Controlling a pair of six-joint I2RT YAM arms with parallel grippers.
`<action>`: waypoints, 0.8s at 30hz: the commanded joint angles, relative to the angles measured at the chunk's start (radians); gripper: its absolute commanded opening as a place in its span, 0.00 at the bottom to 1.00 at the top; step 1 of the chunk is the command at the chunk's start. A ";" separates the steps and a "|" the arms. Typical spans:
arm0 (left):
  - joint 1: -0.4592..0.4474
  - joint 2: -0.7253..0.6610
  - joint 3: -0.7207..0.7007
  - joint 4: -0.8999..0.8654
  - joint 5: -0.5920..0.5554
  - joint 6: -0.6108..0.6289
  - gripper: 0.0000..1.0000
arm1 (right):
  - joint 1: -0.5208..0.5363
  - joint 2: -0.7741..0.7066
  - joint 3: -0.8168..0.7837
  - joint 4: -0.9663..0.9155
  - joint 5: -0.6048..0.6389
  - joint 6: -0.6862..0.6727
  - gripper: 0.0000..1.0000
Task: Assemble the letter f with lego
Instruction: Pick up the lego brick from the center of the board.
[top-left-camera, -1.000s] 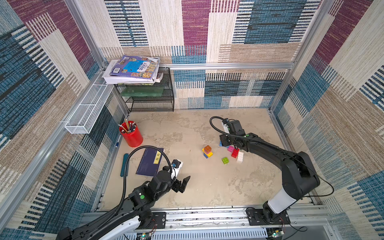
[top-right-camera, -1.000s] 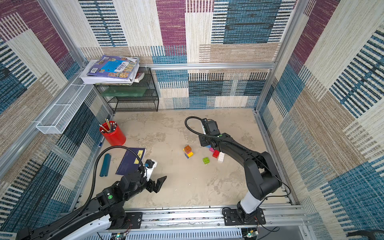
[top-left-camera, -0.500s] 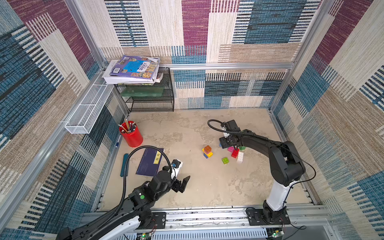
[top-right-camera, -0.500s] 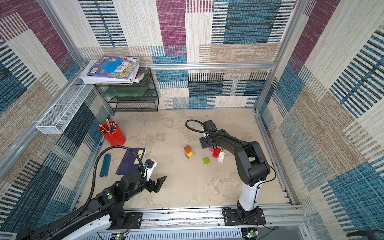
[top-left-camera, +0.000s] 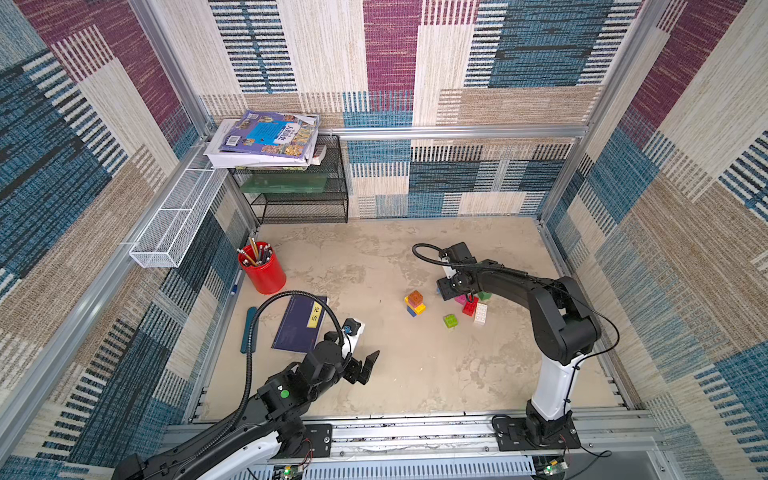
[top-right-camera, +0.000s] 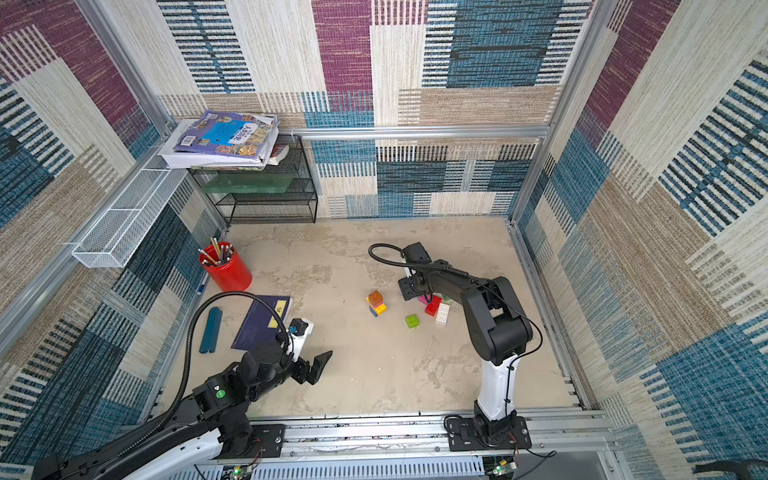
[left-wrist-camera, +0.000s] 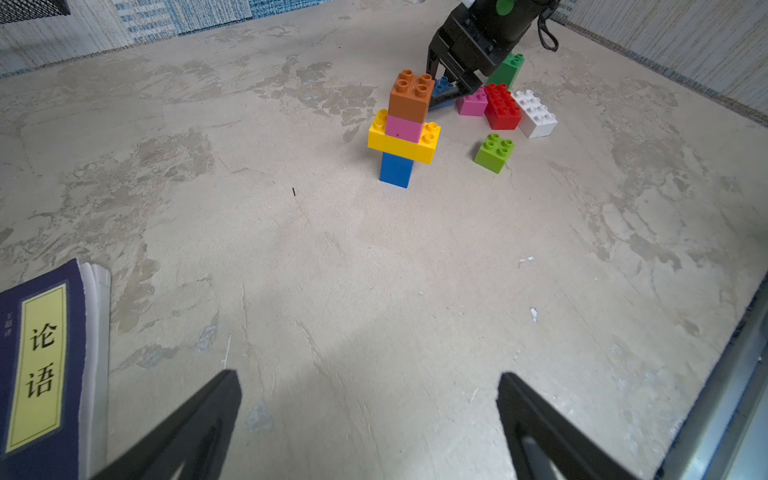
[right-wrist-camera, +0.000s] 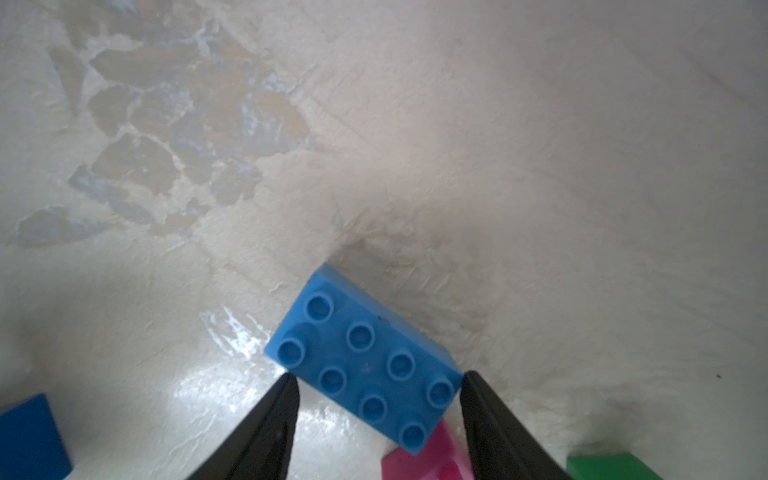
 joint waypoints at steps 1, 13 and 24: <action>0.000 0.001 0.003 0.012 -0.009 0.003 0.99 | 0.001 0.013 0.015 0.014 0.015 -0.009 0.64; -0.001 0.002 0.002 0.010 -0.007 0.003 0.99 | 0.006 0.031 0.059 0.015 0.023 -0.028 0.64; -0.001 0.003 0.004 0.010 -0.008 0.002 0.99 | 0.011 0.079 0.119 0.006 0.005 -0.045 0.61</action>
